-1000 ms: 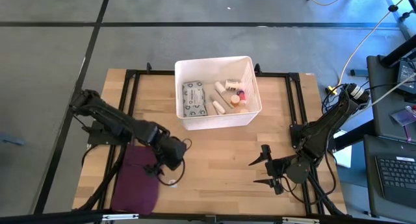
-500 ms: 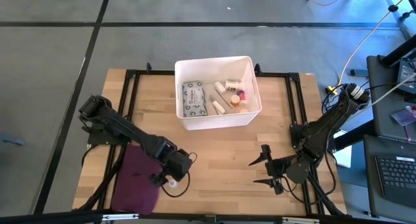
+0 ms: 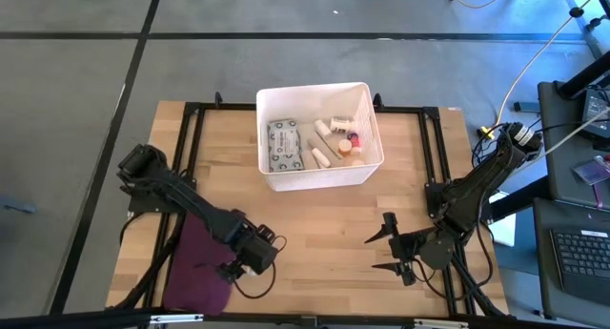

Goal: Pick & place medical supplies in basket/bin
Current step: Put the transparent pill bottle into the white bin

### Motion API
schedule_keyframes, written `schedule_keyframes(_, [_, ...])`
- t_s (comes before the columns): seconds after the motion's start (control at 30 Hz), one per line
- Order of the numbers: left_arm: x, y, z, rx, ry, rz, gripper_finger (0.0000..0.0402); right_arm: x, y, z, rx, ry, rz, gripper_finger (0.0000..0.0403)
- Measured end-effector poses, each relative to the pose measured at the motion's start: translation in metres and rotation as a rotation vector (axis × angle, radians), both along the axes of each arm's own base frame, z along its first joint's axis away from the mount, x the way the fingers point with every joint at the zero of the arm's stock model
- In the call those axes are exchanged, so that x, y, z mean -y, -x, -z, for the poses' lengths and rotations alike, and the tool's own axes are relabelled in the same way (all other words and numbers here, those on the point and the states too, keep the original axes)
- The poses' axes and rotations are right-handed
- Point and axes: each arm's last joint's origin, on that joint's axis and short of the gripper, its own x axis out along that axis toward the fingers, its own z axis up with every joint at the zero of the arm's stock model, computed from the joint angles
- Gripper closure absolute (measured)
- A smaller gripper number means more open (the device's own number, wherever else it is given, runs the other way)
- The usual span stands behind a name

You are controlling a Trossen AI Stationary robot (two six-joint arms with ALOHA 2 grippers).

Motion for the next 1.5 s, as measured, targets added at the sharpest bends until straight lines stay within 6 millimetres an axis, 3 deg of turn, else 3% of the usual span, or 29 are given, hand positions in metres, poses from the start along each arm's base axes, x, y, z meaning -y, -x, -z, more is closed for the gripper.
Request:
schedule_keyframes(0.33, [0.009, 0.0, -0.001, 0.076, -0.024, 0.04, 0.0101, 0.0, 0.0, 0.0, 0.0, 0.0, 0.0, 0.0099])
schedule_keyframes(0.6, [0.017, -0.004, 0.02, -0.001, 0.004, 0.061, 0.0101, 0.0, 0.0, 0.0, 0.0, -0.001, 0.001, 0.0099])
schedule_keyframes(0.8, [0.017, -0.005, 0.02, 0.014, 0.004, 0.08, 0.0104, 0.0, 0.0, 0.0, -0.001, -0.004, 0.003, 0.0099])
schedule_keyframes(1.5, [0.012, -0.007, 0.019, -0.004, 0.016, 0.08, 0.0241, 0.0, 0.0, 0.0, 0.0, -0.001, 0.001, 0.0099])
